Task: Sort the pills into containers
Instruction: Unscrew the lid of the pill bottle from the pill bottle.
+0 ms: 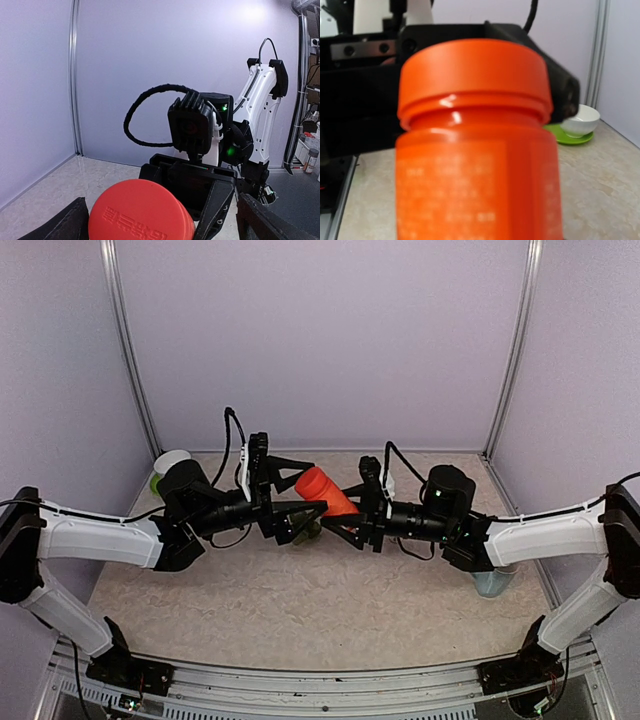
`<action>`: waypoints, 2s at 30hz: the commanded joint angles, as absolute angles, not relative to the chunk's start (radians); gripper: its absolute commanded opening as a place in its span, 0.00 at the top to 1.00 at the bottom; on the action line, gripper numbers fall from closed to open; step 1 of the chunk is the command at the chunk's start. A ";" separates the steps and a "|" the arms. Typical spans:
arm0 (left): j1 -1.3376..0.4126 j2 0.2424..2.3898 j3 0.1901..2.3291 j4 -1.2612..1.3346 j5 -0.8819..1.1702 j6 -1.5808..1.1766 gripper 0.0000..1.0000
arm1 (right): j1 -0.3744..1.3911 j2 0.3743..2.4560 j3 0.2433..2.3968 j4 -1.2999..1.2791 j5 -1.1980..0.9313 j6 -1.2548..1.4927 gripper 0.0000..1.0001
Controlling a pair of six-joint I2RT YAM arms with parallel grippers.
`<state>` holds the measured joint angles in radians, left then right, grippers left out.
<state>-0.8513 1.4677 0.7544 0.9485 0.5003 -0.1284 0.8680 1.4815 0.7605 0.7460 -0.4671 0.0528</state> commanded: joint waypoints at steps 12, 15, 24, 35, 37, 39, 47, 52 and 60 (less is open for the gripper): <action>-0.795 1.401 0.742 0.916 0.617 -0.124 0.06 | 0.861 1.440 0.765 0.764 -0.562 0.023 0.72; -0.792 1.413 0.751 0.899 0.637 -0.124 0.09 | 0.862 1.434 0.765 0.757 -0.574 0.015 0.72; -0.788 1.429 0.758 0.927 0.667 -0.150 0.26 | 0.862 1.438 0.771 0.733 -0.574 -0.006 0.72; -0.788 1.429 0.759 0.918 0.635 -0.160 0.52 | 0.862 1.442 0.773 0.722 -0.531 -0.020 0.72; -0.789 1.430 0.759 0.915 0.613 -0.171 0.53 | 0.861 1.443 0.771 0.720 -0.507 -0.028 0.72; -0.790 1.433 0.761 0.906 0.581 -0.189 0.53 | 0.862 1.443 0.771 0.715 -0.465 -0.035 0.72; -0.824 1.432 0.811 0.771 0.331 -0.252 0.52 | 0.861 1.453 0.752 0.714 -0.309 -0.077 0.72; -0.829 1.413 0.818 0.736 0.250 -0.280 0.51 | 0.862 1.461 0.733 0.747 -0.249 -0.085 0.72; -0.789 1.373 0.794 0.698 0.184 -0.252 0.47 | 0.861 1.506 0.730 0.766 -0.218 -0.089 0.72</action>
<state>-0.8169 1.4097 0.7925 0.7185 0.2405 -0.2611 0.8680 1.4780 0.7338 0.7105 -0.2516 -0.0792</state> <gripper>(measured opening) 0.528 0.539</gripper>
